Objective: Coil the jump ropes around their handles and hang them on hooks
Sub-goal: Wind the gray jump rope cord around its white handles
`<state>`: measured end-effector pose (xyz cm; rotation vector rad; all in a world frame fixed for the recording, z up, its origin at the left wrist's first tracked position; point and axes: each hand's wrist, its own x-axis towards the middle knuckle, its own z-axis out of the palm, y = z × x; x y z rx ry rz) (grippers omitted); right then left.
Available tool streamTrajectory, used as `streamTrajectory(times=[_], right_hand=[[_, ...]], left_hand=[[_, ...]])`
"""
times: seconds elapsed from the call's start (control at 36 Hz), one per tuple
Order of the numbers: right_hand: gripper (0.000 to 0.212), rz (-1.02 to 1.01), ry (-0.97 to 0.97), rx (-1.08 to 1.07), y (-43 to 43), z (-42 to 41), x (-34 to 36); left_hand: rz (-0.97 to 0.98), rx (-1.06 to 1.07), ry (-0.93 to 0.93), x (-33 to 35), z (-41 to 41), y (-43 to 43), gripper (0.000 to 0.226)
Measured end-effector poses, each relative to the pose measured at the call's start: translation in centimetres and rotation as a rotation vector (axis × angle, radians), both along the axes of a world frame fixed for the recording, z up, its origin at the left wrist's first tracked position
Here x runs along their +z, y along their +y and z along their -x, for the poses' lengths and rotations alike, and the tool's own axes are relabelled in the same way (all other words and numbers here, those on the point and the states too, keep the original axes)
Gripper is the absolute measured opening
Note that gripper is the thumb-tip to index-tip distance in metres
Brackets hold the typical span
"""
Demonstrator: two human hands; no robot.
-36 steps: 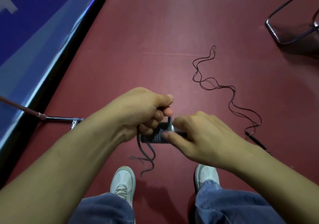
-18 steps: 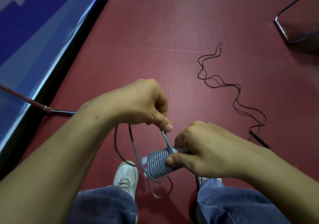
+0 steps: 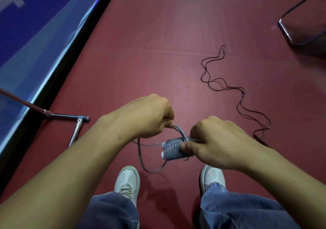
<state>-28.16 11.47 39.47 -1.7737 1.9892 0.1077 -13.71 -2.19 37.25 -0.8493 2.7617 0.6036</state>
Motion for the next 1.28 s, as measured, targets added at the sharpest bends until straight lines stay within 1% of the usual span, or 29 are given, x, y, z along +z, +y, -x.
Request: streamTrajectory(times=[0.06,0.11,0.17,0.19,0.22,0.28,0.33,0.42,0.44,0.53,0.61,0.67,0.72,0.75,0.78,0.81,0.83,0.86,0.92,0.94,0.97,1.0,1.06,1.14,1.28], right_hand=[[0.055,0.019,-0.120,-0.076,-0.1,0.7,-0.1],[0.054,0.046,-0.278,-0.150,-0.2,1.3,-0.3],[0.052,0.048,-0.424,-0.197,-0.5,1.6,-0.4],[0.049,0.033,-0.494,-0.213,-0.5,1.6,-0.3],[0.047,0.016,-0.567,-0.228,-0.5,1.5,-0.3],[0.045,-0.006,-0.722,-0.256,-0.4,1.5,-0.2],[0.046,0.006,-0.858,-0.264,-0.3,1.6,-0.1],[0.047,0.046,-1.013,-0.282,-0.2,2.0,0.2],[0.047,0.057,-1.054,-0.290,-0.2,2.1,0.4],[0.037,0.081,-1.175,-0.312,-0.1,2.3,0.7],[0.035,0.098,-1.333,-0.332,-0.2,2.6,0.9],[0.037,0.119,-1.387,-0.392,-0.3,2.8,0.9],[0.040,0.137,-1.428,-0.486,-0.3,3.0,0.9],[0.039,0.150,-1.451,-0.531,-0.3,3.1,0.9],[0.039,0.163,-1.469,-0.573,-0.3,3.2,1.0],[0.041,0.171,-1.479,-0.620,-0.3,3.2,1.0],[0.043,0.183,-1.480,-0.657,-0.4,3.2,1.0],[0.045,0.205,-1.459,-0.673,-0.5,3.0,1.1],[0.046,0.266,-1.376,-0.642,-0.6,2.8,0.9],[0.048,0.294,-1.308,-0.614,-0.5,2.7,0.9],[0.053,0.319,-1.215,-0.587,-0.5,2.7,0.8],[0.057,0.340,-1.113,-0.568,-0.5,2.6,0.8],[0.058,0.377,-0.937,-0.567,-0.5,2.6,0.7],[0.051,0.425,-0.756,-0.579,-0.7,2.4,0.5],[0.048,0.475,-0.661,-0.530,-0.7,2.3,0.4]], left_hand=[[0.030,-0.004,-0.028,-0.2,-0.2,-0.1,0.015],[0.162,-0.002,-0.046,-0.2,-0.1,0.3,0.015],[0.249,0.007,0.019,-0.2,0.2,0.6,0.017],[0.244,0.013,0.071,-0.2,0.3,0.7,0.019],[0.200,0.023,0.139,-0.3,0.3,0.6,0.019],[0.011,0.046,0.319,-0.1,0.3,0.2,0.017],[-0.237,0.091,0.464,0.3,0.1,0.2,0.022],[-0.684,0.213,0.625,1.3,-0.4,0.5,0.021],[-0.801,0.228,0.673,1.5,-0.6,0.5,0.020],[-1.159,0.238,0.781,1.8,-0.9,0.5,0.023],[-1.531,0.295,0.847,1.6,-0.7,1.0,0.056],[-1.641,0.297,0.893,1.2,-0.3,1.6,0.075],[-1.668,0.285,0.918,0.9,0.2,2.4,0.092],[-1.670,0.272,0.920,0.8,0.6,2.8,0.100],[-1.669,0.268,0.928,0.8,0.9,3.1,0.104],[-1.659,0.279,0.935,0.9,1.2,3.5,0.103],[-1.616,0.305,0.934,1.0,1.4,3.8,0.095],[-1.522,0.338,0.916,1.1,1.6,4.0,0.083],[-1.191,0.381,0.840,0.9,1.9,4.3,0.048],[-1.033,0.379,0.813,0.8,2.0,4.5,0.029],[-0.931,0.388,0.800,0.7,2.1,4.7,0.015],[-0.880,0.418,0.797,0.7,2.2,4.9,0.011],[-0.859,0.500,0.800,0.7,2.4,5.4,0.015],[-0.882,0.597,0.805,0.6,2.8,6.1,0.020],[-0.903,0.666,0.798,0.8,2.7,6.1,0.018]])
